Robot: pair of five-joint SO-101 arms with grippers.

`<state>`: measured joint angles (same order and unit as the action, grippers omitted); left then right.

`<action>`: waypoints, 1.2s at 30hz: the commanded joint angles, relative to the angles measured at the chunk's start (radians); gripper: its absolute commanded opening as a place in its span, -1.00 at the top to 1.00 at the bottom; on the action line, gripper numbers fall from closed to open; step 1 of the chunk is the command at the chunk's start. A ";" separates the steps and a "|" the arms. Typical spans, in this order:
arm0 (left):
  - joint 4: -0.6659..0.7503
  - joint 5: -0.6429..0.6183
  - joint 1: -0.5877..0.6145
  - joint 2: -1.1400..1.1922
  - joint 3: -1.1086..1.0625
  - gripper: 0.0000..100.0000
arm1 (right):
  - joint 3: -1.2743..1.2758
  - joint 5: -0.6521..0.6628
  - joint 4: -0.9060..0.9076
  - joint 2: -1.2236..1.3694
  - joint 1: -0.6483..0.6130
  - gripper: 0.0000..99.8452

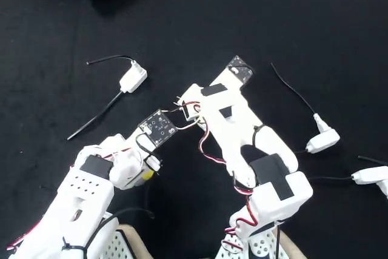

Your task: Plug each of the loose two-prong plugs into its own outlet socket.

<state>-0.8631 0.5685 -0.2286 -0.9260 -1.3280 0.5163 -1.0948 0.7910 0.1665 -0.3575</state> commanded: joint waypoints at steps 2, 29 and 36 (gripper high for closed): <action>0.015 0.009 -0.001 0.002 0.002 0.49 | 0.013 0.006 0.020 0.005 -0.011 0.67; 0.020 0.005 -0.001 0.002 0.001 0.49 | 0.016 0.006 0.023 0.001 -0.011 0.67; 0.025 0.008 0.004 0.002 -0.107 0.49 | 0.016 0.006 0.023 0.001 -0.011 0.67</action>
<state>-0.8493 0.5700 -0.2286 -0.9337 -1.3709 0.5163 -1.0948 0.7910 0.1665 -0.3575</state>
